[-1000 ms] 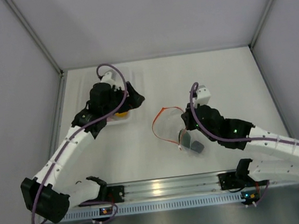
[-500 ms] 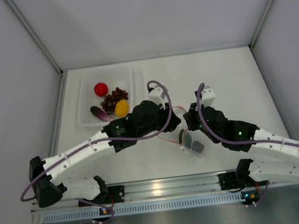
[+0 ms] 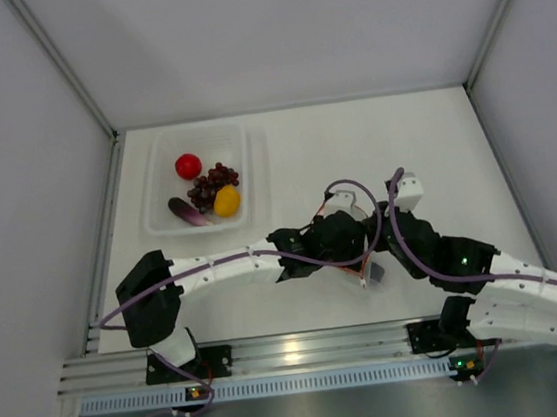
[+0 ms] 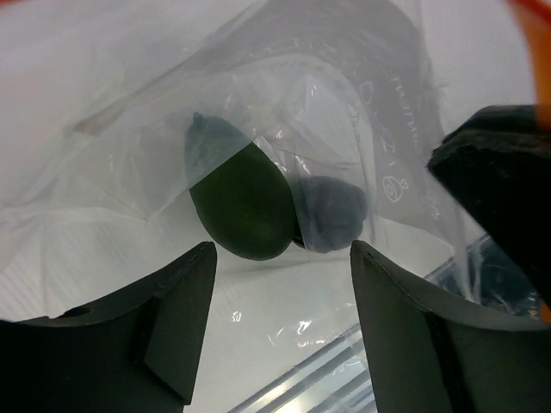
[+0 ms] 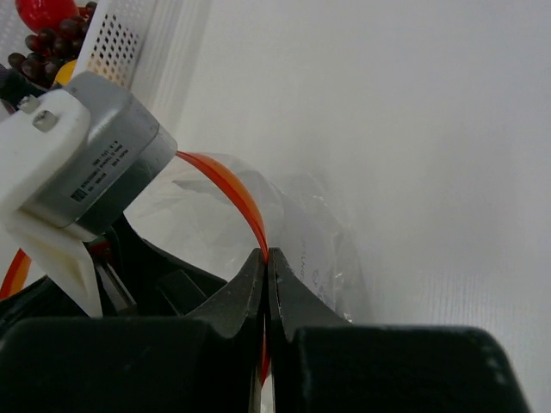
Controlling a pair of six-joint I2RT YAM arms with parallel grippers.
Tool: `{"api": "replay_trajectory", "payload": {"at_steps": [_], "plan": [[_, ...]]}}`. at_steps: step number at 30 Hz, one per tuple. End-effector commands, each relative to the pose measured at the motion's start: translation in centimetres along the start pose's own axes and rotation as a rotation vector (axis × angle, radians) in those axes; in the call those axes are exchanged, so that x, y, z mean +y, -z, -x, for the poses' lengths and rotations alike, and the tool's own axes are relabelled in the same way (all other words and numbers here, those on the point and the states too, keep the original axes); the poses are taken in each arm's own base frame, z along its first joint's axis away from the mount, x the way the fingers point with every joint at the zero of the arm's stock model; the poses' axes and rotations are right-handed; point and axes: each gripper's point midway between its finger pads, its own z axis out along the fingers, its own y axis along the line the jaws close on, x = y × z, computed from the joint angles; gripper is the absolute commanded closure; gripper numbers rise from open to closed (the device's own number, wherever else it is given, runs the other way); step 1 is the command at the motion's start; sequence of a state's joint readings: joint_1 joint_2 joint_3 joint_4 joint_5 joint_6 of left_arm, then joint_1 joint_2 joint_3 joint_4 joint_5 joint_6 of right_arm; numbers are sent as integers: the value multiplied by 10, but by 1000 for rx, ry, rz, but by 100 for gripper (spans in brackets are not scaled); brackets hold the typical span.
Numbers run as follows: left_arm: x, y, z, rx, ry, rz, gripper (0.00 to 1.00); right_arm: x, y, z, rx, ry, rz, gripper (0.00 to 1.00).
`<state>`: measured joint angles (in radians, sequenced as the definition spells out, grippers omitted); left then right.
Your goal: Open the zip-top bag and remove the fake food
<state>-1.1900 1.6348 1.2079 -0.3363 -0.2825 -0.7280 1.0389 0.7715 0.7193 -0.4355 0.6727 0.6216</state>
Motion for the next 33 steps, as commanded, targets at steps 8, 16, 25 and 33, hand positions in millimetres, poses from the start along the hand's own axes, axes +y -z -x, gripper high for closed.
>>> {"api": "replay_trajectory", "payload": {"at_steps": [8,16,25,33], "plan": [[-3,-36,-23,27,19,56,29,-29,10,-8,-23,-8,-76,100],[8,-53,-22,-1,-17,129,19,-27,12,-10,-10,-3,-47,100],[5,-77,-15,-31,-22,171,18,-19,10,-33,29,-51,30,100],[2,-94,-14,-65,-24,166,23,-14,8,-46,61,-63,64,100]]}}
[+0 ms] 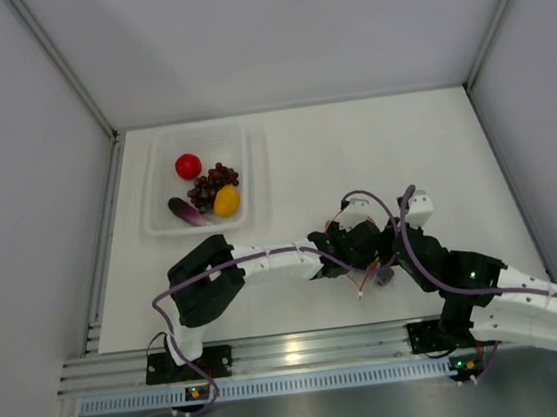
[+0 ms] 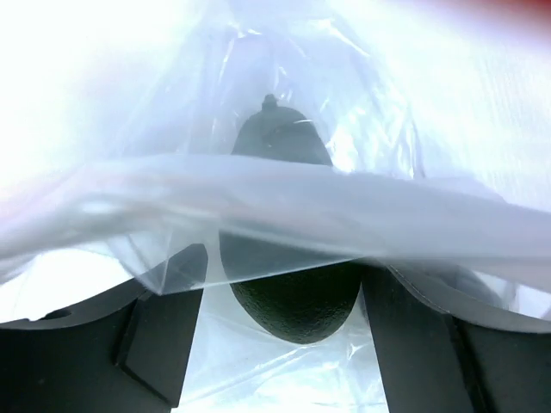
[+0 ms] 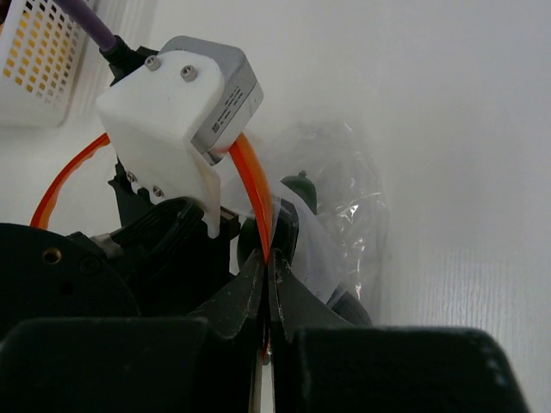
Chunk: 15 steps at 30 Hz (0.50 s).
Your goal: Open the zip-top bag and remove the fake food
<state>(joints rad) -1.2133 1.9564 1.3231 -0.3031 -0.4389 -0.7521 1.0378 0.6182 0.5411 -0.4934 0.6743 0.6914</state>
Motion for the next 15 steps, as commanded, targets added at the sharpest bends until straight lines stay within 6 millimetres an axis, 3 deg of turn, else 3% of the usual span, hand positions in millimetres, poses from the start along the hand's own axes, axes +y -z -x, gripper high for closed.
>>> {"api": "replay_trajectory", "payload": {"at_steps": [1,3,4,5,9,10,12,15], "plan": [[-20,-8,23,-78,32,-35,23,25,3,2,11,-43,108,100],[-19,-11,21,-76,31,-29,30,25,4,3,7,-47,115,100],[-19,-12,20,-72,30,-29,45,25,5,3,4,-49,116,100],[-18,-13,19,-71,27,-26,51,24,5,4,2,-50,114,100],[-15,-9,20,-77,32,-24,67,25,5,6,-1,-42,116,100],[-16,-5,23,-84,35,-28,85,25,5,7,-2,-43,116,100],[-12,-1,23,-95,40,-25,100,26,6,10,-9,-42,118,100],[-13,12,28,-120,41,-80,100,27,6,18,-28,-26,110,100]]}}
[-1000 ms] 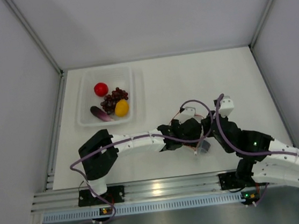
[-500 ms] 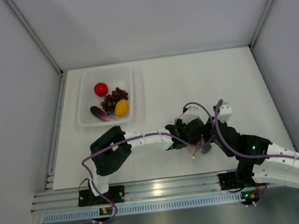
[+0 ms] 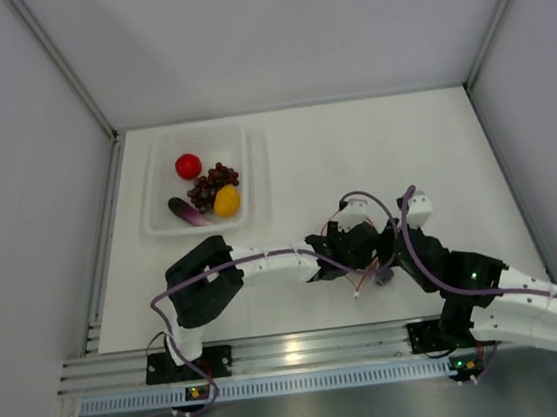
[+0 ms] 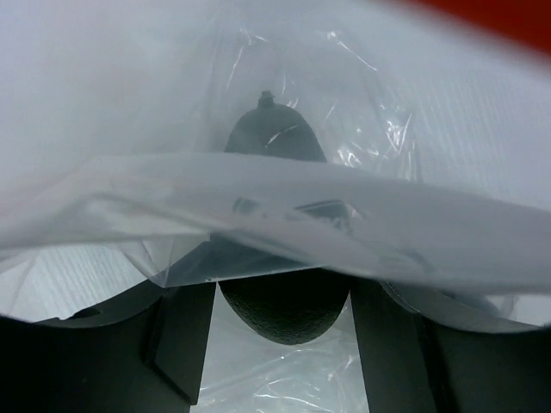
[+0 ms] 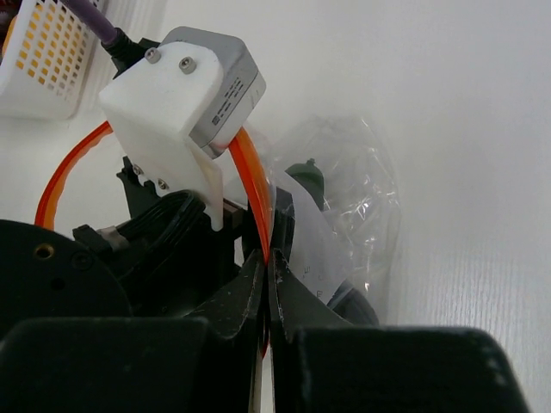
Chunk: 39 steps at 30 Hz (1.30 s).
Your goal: Open the zip-top bag and remove the fake food
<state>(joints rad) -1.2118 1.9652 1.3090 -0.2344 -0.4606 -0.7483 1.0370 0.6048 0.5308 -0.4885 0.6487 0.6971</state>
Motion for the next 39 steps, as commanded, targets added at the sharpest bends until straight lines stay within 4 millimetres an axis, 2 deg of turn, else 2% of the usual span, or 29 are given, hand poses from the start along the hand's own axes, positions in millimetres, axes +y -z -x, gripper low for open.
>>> {"api": "replay_trajectory", "payload": {"at_steps": [1,2,4,6,7,9,10,13,14,15,17,18,20,23,28,29,31,33,37,39], "plan": [[-12,21,21,-73,21,-99,100,27,7,28,-53,-17,94,100],[-16,35,32,-101,35,-140,100,28,7,30,-58,-14,92,100],[-17,45,32,-121,32,-199,100,32,8,41,-80,-5,97,100],[-29,66,51,-188,60,-301,100,38,9,51,-103,4,108,100],[-25,66,43,-184,35,-309,100,43,9,57,-111,4,113,100],[-28,78,47,-200,30,-362,100,49,9,62,-111,27,127,100],[-26,78,42,-207,17,-379,100,56,7,66,-110,36,133,100],[-26,96,51,-263,19,-434,100,64,0,65,-87,78,129,100],[-21,97,48,-265,11,-430,100,67,-2,64,-77,86,131,100],[-18,107,57,-297,20,-433,100,69,-3,61,-67,90,138,100],[-6,111,56,-319,20,-410,100,73,-7,55,-54,89,148,100],[-2,121,66,-359,35,-411,100,73,-8,53,-52,88,152,100],[5,129,72,-405,36,-411,100,73,-12,44,-36,83,149,100],[19,139,74,-446,32,-400,100,74,-17,34,-8,102,139,100],[30,159,77,-482,36,-421,100,65,-22,33,-18,108,78,100],[33,171,84,-510,54,-435,100,63,-23,34,-22,104,67,100],[42,177,86,-532,60,-419,100,58,-25,36,-36,94,38,100],[51,193,97,-572,78,-402,100,56,-25,39,-50,85,19,100],[79,211,115,-614,112,-286,100,50,-31,39,-44,82,-31,100],[108,214,127,-621,157,-115,100,46,-33,38,-35,79,-55,100]]}}
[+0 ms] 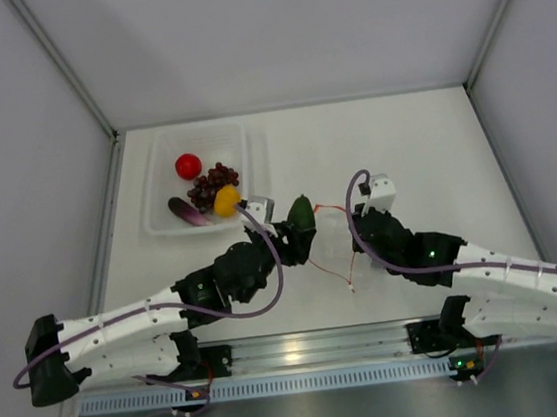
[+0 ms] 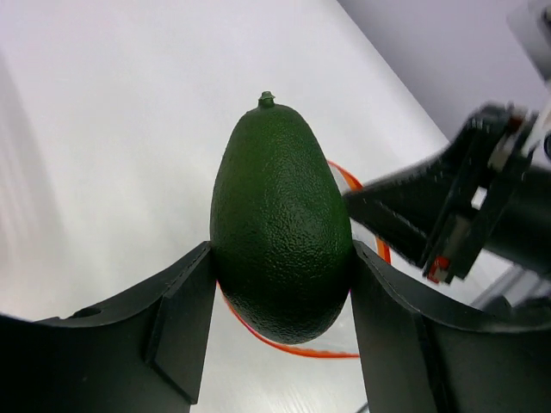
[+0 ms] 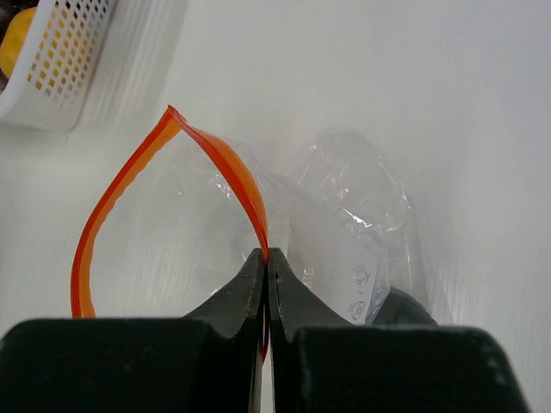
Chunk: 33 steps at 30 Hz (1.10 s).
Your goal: Open the zip-top bag and remove the fake food
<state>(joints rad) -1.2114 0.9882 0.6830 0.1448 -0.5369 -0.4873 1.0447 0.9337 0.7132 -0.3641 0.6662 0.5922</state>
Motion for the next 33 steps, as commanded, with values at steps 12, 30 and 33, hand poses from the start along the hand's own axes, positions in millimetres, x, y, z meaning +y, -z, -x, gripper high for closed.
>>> {"api": "replay_trajectory", "payload": {"at_steps": [12,30,33], "plan": [[221,-38,111,7,141,706,100,10,13,24,-71,-108,87,100],[369,-138,98,152,348,780,2,21,24,42,-119,-101,183,100],[356,-136,109,139,358,732,2,25,26,46,-128,-111,198,100]]}}
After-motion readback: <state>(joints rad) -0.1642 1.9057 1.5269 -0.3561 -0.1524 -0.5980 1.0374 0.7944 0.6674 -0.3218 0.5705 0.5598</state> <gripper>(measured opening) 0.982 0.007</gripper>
